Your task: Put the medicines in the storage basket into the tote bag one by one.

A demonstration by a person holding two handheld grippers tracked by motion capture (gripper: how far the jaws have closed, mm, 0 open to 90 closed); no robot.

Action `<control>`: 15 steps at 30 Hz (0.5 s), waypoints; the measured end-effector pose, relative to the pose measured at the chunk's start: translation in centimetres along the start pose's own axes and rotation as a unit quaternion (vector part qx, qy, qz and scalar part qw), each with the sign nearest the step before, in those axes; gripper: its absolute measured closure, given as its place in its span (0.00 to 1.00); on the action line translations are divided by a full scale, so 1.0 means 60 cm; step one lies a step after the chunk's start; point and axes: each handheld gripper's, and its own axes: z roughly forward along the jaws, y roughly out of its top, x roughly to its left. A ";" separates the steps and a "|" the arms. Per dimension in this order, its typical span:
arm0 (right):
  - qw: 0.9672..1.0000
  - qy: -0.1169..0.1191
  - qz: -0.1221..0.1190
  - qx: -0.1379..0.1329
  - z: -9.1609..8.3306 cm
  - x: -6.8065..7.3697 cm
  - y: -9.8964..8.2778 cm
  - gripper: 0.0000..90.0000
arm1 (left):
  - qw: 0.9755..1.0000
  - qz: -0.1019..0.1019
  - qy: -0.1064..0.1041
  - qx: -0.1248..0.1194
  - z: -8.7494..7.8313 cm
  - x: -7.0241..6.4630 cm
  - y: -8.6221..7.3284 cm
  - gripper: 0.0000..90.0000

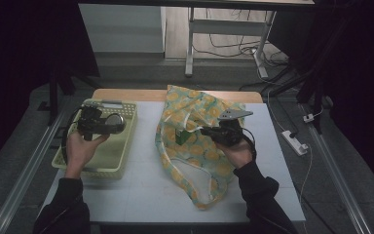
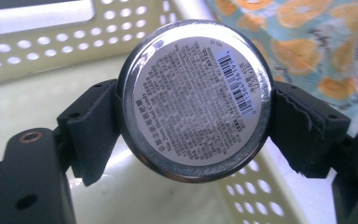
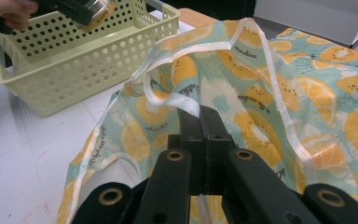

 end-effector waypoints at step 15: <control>1.000 -0.001 -0.001 -0.004 -0.004 0.000 0.001 1.00 | 0.997 0.071 -0.030 -0.002 -0.004 -0.090 -0.001 0.24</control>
